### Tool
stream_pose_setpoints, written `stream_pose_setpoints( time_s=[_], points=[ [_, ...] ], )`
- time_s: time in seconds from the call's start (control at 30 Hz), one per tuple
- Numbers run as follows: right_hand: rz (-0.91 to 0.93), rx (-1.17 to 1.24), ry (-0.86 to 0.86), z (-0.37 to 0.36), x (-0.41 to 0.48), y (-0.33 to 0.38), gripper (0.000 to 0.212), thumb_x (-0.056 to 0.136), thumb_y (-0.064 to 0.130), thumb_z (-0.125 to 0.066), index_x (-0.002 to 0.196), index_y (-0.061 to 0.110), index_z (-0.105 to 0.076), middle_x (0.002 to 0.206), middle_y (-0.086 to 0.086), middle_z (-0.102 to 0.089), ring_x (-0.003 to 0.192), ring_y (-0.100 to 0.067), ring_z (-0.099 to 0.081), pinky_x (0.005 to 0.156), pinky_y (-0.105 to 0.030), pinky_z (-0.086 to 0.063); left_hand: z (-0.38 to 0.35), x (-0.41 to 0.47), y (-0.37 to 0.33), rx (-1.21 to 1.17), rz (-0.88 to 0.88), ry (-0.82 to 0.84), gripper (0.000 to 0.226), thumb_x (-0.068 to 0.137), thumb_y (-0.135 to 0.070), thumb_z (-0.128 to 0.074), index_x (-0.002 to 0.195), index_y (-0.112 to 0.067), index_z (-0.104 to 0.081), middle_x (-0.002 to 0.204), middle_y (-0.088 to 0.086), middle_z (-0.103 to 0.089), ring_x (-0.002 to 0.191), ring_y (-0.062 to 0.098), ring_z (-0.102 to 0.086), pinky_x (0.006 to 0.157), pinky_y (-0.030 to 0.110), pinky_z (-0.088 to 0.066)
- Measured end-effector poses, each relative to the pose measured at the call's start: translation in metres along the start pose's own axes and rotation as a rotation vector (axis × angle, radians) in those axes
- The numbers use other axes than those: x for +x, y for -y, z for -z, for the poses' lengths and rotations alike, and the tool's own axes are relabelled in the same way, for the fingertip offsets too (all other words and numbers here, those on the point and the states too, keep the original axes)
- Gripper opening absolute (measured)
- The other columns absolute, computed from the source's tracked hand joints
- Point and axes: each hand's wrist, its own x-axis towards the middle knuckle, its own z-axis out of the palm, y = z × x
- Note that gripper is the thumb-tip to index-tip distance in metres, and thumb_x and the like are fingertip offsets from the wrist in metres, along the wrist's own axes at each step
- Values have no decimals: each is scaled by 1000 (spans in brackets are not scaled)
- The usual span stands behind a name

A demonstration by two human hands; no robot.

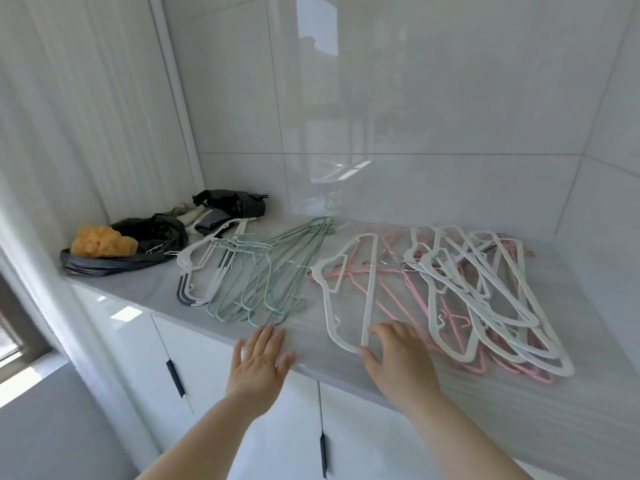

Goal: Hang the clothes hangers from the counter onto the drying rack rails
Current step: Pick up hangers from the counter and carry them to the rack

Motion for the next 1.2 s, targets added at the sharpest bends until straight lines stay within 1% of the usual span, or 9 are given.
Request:
stream_pose_setpoints(
  time_s=[0.13,0.33,0.5,0.67,0.77,0.83,0.9,1.0,1.2],
  points=[
    [62,-111,146,-17,23,10,45,58,59,-42,69,23,-67,68,6,-65,64,-15,-65,55,-25,-53,1,4,1,-6,22,34,148,13,-74,48,146,-29,1,155,-10,8,142,7,11,114,32,12],
    [119,-105,145,-30,28,5,35,33,22,-91,50,21,-60,51,8,-59,70,-24,-70,49,-23,-53,2,5,0,-35,42,47,144,17,-77,44,146,-31,1,155,-13,7,142,6,11,112,30,15],
    [84,103,16,-26,29,1,18,67,9,-58,49,10,-54,56,-1,-63,78,-26,-71,47,-22,-49,2,6,-1,-63,55,49,144,16,-79,42,146,-31,-1,155,-13,6,142,5,11,112,29,16],
    [-113,494,-24,-24,31,-5,34,96,16,-42,89,-8,-65,104,-17,-61,112,-29,-50,82,-13,-27,5,6,-2,-45,56,83,146,16,-83,39,146,-30,-1,155,-12,6,142,5,11,113,31,14],
    [-125,579,-68,-12,29,-4,34,96,19,-42,97,-6,-65,101,-15,-62,105,-28,-54,81,-9,-27,12,4,-6,-92,64,136,103,61,-85,7,146,-28,-5,155,-11,3,143,6,8,114,31,11],
    [-92,605,-121,0,29,-5,38,95,26,-44,95,-6,-65,91,-10,-62,93,-26,-56,74,-7,-28,22,3,-8,-152,94,99,58,95,-52,-19,146,-25,-12,155,-7,-10,143,8,-5,115,31,3],
    [-56,629,-171,17,29,-6,54,89,40,-36,97,-5,-66,85,-5,-60,85,-21,-54,69,-7,-30,35,4,-10,-232,123,31,48,99,-37,-27,144,-23,-20,151,-3,-26,140,13,-20,114,29,-7],
    [-29,637,-202,38,28,-10,34,95,25,-43,104,3,-67,80,6,-58,72,-9,-50,64,0,-33,54,5,-15,-307,126,-74,46,98,-33,-32,142,-21,-28,148,0,-34,137,17,-29,112,28,-18],
    [16,744,-170,65,11,-8,38,83,34,-33,99,23,-65,87,14,-63,76,12,-57,74,1,-39,81,1,-31,-515,115,-211,45,97,-30,-39,139,-18,-35,144,4,-39,130,23,-40,109,34,-31]
  ],
)
